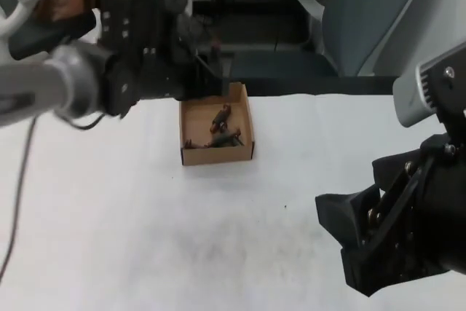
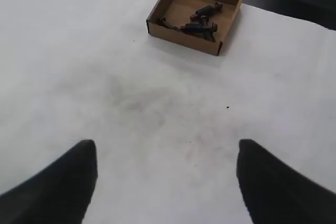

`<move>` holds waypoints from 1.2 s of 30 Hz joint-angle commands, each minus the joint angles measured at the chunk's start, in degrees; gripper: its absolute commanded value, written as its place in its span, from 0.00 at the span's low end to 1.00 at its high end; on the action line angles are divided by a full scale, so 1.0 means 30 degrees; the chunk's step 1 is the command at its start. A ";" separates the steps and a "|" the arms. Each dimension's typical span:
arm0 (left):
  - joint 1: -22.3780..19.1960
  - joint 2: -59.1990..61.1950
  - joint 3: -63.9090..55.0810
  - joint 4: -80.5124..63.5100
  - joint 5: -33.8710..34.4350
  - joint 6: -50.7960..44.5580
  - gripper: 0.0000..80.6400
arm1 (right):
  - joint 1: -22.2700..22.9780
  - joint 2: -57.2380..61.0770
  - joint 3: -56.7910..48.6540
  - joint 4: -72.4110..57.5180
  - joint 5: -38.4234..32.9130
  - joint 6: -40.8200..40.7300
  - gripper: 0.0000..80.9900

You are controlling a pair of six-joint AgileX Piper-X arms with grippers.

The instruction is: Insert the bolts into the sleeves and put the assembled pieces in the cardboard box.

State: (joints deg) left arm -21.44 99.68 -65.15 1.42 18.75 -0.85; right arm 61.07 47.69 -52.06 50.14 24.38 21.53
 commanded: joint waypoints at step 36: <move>0.0404 -1.2280 0.2719 0.6257 -0.0036 0.3439 0.02 | 0.0934 -0.4520 -0.0136 0.0203 0.4118 -0.2386 0.01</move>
State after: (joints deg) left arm -20.87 70.12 -60.85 19.67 19.83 8.90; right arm 62.96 38.37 -52.06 50.64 32.83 16.19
